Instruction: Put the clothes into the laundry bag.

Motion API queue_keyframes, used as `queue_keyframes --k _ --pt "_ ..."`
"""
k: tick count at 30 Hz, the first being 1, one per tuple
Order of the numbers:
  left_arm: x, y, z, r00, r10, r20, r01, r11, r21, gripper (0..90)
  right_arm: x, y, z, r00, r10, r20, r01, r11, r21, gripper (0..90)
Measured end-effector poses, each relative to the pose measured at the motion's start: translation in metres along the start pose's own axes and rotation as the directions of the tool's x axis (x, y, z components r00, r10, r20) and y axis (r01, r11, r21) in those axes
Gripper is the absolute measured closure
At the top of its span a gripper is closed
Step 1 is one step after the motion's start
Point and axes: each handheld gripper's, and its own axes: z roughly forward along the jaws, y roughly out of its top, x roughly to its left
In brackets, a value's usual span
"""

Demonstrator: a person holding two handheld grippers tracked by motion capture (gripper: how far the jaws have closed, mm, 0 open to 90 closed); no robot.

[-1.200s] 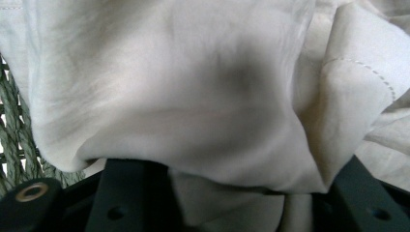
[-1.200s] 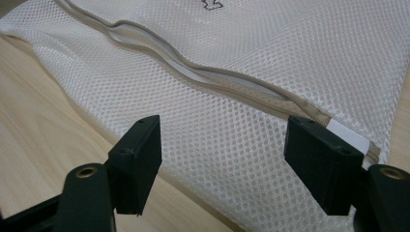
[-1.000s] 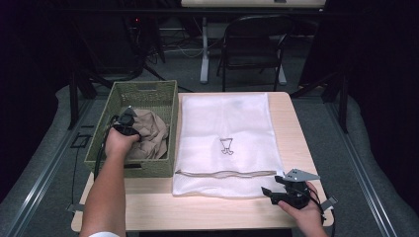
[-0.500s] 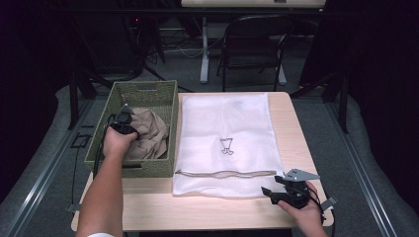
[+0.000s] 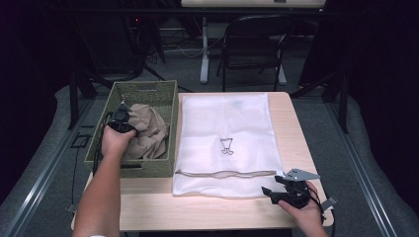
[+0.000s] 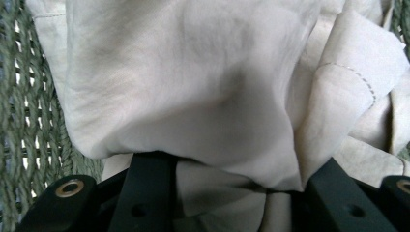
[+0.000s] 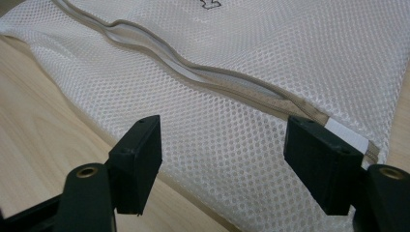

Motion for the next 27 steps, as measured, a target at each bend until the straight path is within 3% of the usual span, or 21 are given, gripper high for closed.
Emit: queue_keyframes --k 14,20,27 --pt "0.009 -0.001 -0.016 0.9991 -0.036 0.025 0.037 0.9978 -0.055 66.1 0.000 0.000 0.001 1.0000 0.008 -0.001 -0.008 1.000 -0.009 29.2" --pt "0.009 0.002 -0.029 0.9999 -0.011 0.009 0.012 0.9975 -0.070 66.2 0.000 0.000 0.001 1.0000 0.009 -0.003 -0.009 1.000 -0.006 29.2" --pt "0.007 0.006 -0.043 0.9999 -0.008 0.015 0.010 0.9947 -0.102 66.2 0.000 0.000 0.001 0.9999 0.010 -0.003 -0.010 1.000 -0.004 29.2"
